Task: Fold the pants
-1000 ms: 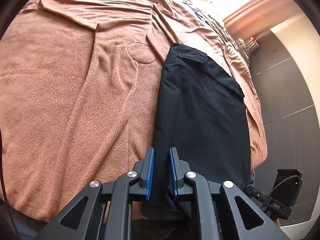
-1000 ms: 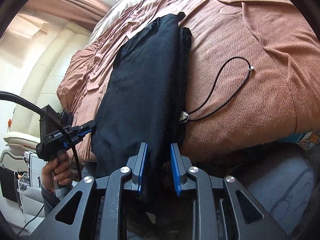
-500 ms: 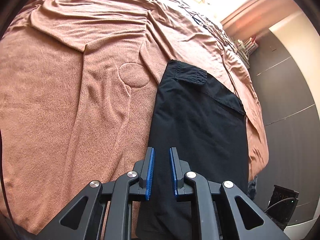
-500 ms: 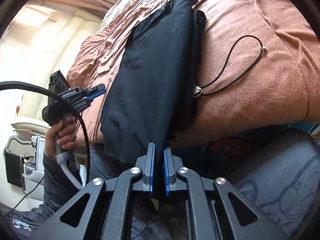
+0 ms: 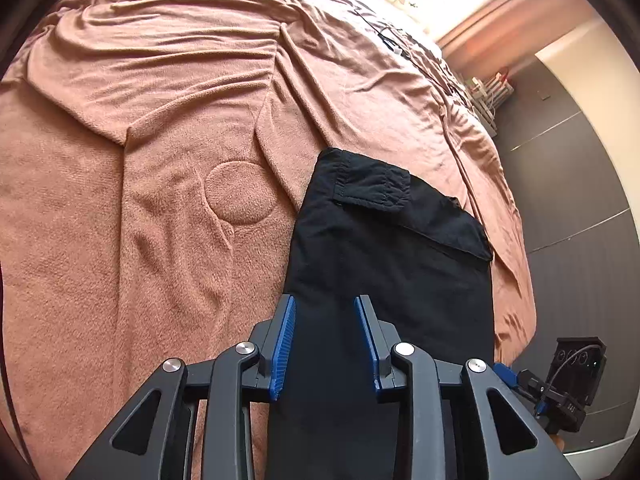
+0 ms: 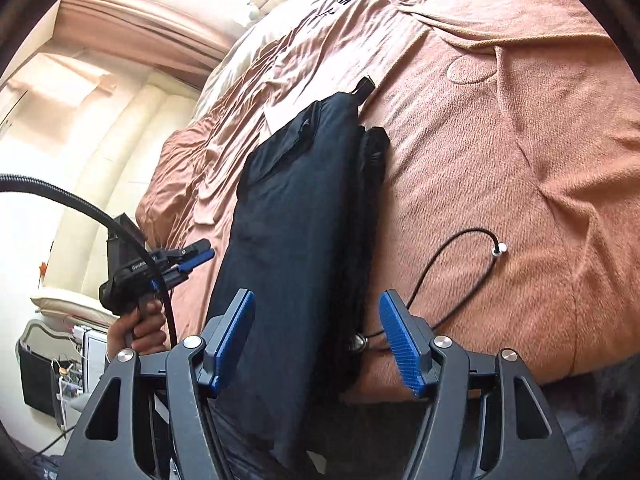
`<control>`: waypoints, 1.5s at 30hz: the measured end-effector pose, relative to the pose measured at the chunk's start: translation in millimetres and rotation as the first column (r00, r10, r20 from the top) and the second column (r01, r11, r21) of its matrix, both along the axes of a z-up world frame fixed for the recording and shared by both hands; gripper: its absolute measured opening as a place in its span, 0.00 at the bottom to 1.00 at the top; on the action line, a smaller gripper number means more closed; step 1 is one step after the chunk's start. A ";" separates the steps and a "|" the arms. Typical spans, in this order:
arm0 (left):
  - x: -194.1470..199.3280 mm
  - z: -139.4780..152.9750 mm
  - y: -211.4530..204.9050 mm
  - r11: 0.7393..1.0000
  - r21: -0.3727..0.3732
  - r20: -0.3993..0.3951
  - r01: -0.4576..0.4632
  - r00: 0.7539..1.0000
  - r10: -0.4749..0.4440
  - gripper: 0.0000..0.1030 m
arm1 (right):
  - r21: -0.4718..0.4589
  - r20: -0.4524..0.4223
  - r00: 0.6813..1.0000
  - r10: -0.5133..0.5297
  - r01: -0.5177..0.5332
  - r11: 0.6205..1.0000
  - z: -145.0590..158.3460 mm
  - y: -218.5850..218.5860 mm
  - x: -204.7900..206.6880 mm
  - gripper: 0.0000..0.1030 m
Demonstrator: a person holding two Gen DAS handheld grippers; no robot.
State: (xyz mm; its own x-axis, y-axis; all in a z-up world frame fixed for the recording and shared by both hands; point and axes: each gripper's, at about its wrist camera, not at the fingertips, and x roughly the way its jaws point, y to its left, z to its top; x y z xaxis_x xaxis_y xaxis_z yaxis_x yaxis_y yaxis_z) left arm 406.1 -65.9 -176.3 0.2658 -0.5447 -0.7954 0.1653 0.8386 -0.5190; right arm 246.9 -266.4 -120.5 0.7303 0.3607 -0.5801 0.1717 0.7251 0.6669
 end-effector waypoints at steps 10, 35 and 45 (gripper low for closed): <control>35.2 -24.6 -5.0 1.000 -0.022 -0.047 0.008 0.999 -0.009 0.36 | 0.059 -0.061 0.998 -0.027 0.031 0.998 -25.3 -11.4 57.6 0.61; 62.6 -46.9 -16.3 0.979 -0.189 -0.084 0.072 0.992 -0.089 0.40 | 0.124 -0.075 0.996 0.057 -0.047 0.991 -46.6 -19.3 116.8 0.44; 48.2 -19.4 -15.4 0.972 -0.219 -0.001 0.087 0.996 -0.089 0.12 | 0.086 0.000 0.999 0.049 -0.049 0.995 -29.0 -13.4 105.8 0.26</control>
State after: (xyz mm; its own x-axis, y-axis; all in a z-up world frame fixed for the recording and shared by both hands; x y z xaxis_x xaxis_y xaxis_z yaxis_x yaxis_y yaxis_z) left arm 454.3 -81.4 -195.7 0.2008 -0.7263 -0.6574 0.2266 0.6873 -0.6901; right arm 352.7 -279.8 -149.4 0.7091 0.4446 -0.5473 0.1387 0.6730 0.7265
